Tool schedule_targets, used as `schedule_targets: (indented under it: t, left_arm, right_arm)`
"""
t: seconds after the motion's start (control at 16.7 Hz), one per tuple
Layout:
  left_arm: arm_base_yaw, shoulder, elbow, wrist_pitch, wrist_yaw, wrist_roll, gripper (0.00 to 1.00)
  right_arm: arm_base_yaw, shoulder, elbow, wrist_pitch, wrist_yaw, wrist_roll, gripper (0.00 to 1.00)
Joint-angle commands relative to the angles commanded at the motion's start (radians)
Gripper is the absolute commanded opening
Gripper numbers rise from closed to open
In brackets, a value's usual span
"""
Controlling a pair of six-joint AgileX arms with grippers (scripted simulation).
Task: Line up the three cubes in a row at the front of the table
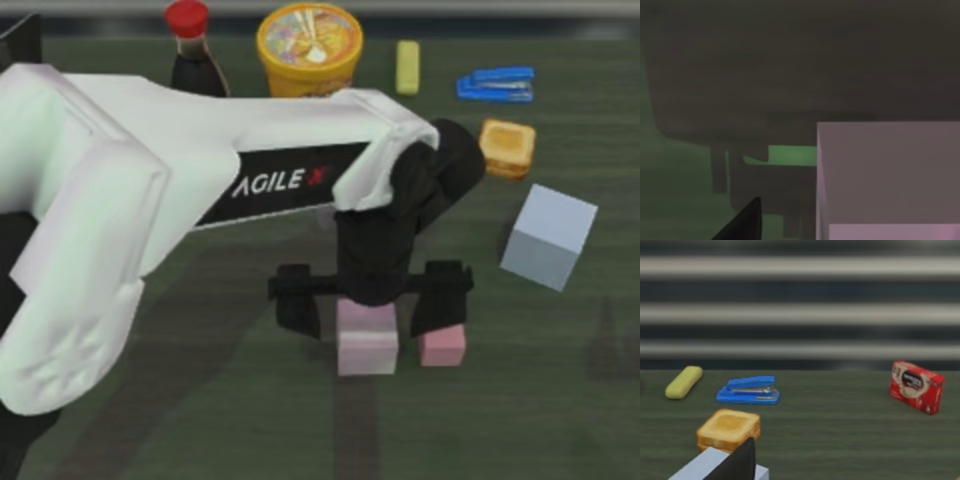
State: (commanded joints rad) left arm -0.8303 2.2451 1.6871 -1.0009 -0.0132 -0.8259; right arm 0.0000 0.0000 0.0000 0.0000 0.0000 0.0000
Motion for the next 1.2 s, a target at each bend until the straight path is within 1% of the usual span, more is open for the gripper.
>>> schedule_targets:
  t: [0.24, 0.54, 0.66, 0.96, 1.08, 1.2]
  left_arm:
    - [0.003, -0.004, 0.016, -0.017, 0.0, -0.002, 1.0]
    - [0.011, -0.044, 0.143, -0.196, 0.0, -0.004, 1.0]
    - [0.016, -0.059, 0.178, -0.239, -0.001, -0.005, 1.0]
    - [0.012, -0.058, 0.181, -0.241, -0.001, -0.005, 1.0]
    - [0.03, -0.088, 0.155, -0.219, -0.002, -0.002, 1.0]
    - [0.068, -0.159, 0.093, -0.17, -0.005, 0.009, 1.0]
  right_arm:
    - [0.0, 0.0, 0.0, 0.0, 0.0, 0.0, 1.0]
    - [0.0, 0.0, 0.0, 0.0, 0.0, 0.0, 1.0]
    - [0.0, 0.0, 0.0, 0.0, 0.0, 0.0, 1.0]
    - [0.0, 0.0, 0.0, 0.0, 0.0, 0.0, 1.0]
    - [0.006, 0.029, 0.029, -0.021, -0.002, -0.015, 1.0]
    - [0.018, 0.096, 0.096, -0.069, -0.003, -0.048, 1.0]
